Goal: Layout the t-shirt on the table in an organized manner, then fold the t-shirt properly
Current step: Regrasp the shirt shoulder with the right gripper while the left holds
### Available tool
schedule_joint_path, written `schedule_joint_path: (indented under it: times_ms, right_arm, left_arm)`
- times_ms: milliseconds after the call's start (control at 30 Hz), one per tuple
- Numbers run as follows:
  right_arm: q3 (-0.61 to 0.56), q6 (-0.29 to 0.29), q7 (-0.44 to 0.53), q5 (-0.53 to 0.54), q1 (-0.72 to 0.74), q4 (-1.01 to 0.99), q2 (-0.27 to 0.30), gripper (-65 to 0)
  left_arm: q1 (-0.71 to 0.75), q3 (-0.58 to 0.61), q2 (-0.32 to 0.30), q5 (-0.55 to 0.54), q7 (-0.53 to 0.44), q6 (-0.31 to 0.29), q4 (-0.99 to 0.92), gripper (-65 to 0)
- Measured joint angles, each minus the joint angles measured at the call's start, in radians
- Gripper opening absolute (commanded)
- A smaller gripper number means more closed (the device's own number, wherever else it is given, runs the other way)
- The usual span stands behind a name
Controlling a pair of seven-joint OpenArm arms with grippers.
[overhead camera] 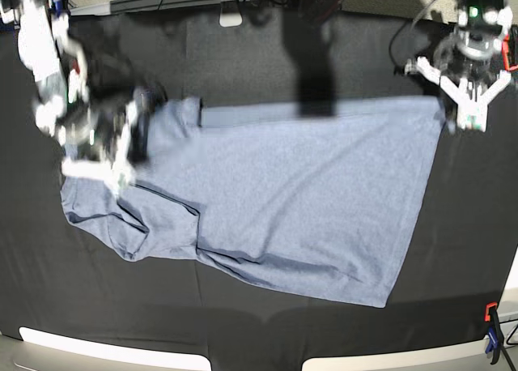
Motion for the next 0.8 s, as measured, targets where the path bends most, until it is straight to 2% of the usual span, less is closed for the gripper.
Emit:
schedule_joint_path:
  times_ms: [100,167,267,367,467,667,800]
  right_arm:
    - [0.002,-0.002,0.011,0.011,0.079,-0.069,-0.040,-40.2]
    - [0.000,0.000,0.013,0.010,0.118,-0.116,-0.069,-35.0]
    - [0.000,-0.002,-0.015,0.019,0.135,-0.129,-0.090,-35.1]
    - [0.000,-0.003,-0.094,0.097,0.123,-0.087,-0.081,-35.1]
    - [0.013,-0.007,-0.129,0.138,0.075,0.010,-0.074,-35.1]
    - [0.106,-0.010,-0.171,0.154,-0.136,0.232,-0.098,-35.1]
    - [0.225,-0.072,-0.176,0.149,-0.285,0.239,-0.164,-35.1]
  left_arm:
    - [-0.070,-0.001,0.035,-0.001,-0.001,0.001,0.000,-65.0]
    - [-0.106,-0.001,0.059,-0.015,0.000,0.002,0.000,-65.0]
    - [-0.137,-0.001,0.085,-0.029,0.000,0.001,0.000,-65.0]
    - [-0.146,-0.001,0.084,-0.026,-0.001,0.001,0.000,-65.0]
    - [-0.145,-0.002,0.085,-0.021,-0.001,0.001,0.000,-65.0]
    - [-0.145,-0.002,0.085,-0.020,0.000,0.001,0.000,-65.0]
    - [-0.145,-0.002,0.085,-0.020,0.000,0.001,0.000,-65.0]
